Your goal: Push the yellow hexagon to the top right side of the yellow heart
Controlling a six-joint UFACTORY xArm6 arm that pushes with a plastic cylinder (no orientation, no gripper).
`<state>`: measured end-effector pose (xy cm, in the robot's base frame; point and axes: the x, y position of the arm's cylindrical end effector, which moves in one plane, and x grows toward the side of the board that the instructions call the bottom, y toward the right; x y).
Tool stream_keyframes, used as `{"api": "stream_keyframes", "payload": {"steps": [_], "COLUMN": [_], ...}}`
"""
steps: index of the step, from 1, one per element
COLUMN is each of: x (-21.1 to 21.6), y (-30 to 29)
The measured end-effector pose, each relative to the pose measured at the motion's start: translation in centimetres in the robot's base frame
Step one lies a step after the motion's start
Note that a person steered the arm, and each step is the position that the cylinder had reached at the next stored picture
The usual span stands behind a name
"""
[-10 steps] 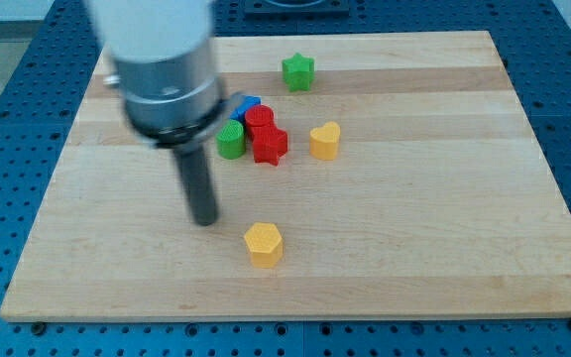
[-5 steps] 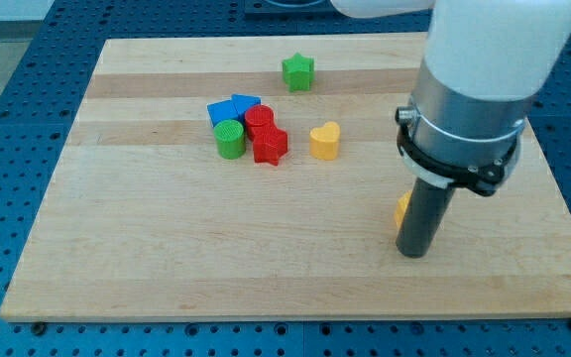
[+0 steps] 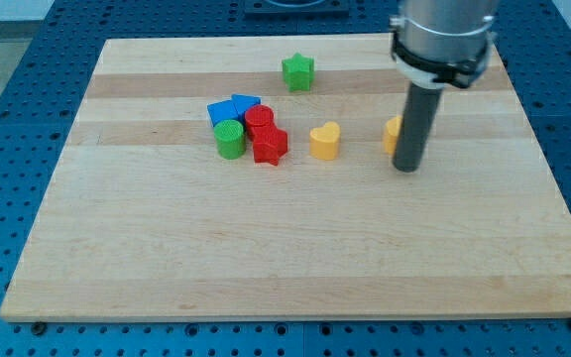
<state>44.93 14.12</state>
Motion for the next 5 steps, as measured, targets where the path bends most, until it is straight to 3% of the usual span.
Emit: {"api": "stream_keyframes", "payload": {"steps": [1, 3, 5], "x": [-0.8, -4.6, -6.8], "y": [1.7, -2.0, 3.3]}}
